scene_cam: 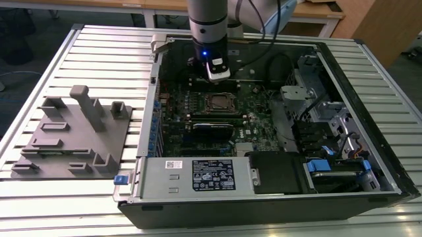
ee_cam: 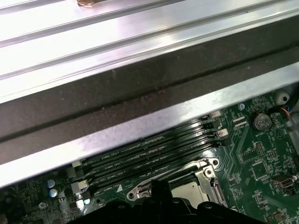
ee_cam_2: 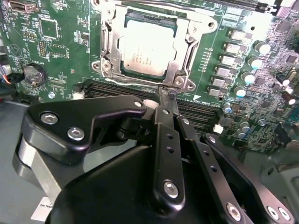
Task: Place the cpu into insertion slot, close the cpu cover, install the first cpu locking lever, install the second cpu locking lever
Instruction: 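Install the first cpu locking lever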
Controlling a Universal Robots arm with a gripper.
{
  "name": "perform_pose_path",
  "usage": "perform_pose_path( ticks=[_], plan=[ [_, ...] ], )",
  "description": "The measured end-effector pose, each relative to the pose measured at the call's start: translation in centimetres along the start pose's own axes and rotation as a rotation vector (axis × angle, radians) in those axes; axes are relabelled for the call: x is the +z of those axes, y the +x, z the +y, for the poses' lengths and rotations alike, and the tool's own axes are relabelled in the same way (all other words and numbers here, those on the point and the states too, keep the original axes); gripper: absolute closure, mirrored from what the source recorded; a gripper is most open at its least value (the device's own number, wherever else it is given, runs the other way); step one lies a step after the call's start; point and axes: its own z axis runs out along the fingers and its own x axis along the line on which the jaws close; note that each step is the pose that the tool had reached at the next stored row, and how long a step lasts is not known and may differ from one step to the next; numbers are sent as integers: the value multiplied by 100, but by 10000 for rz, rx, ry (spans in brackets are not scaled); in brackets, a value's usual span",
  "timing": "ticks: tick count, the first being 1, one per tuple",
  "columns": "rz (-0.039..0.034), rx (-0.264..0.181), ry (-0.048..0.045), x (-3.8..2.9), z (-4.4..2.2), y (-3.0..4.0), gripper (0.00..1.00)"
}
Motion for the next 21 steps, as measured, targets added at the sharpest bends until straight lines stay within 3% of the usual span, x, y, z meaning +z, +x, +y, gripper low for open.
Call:
perform_pose_path(
  ticks=[16,18,21],
  plan=[
    [66,-527,-25,51,57,-169,90],
    [45,-574,56,54,63,-184,90],
    [-27,-638,283,56,66,-195,90]
  ],
)
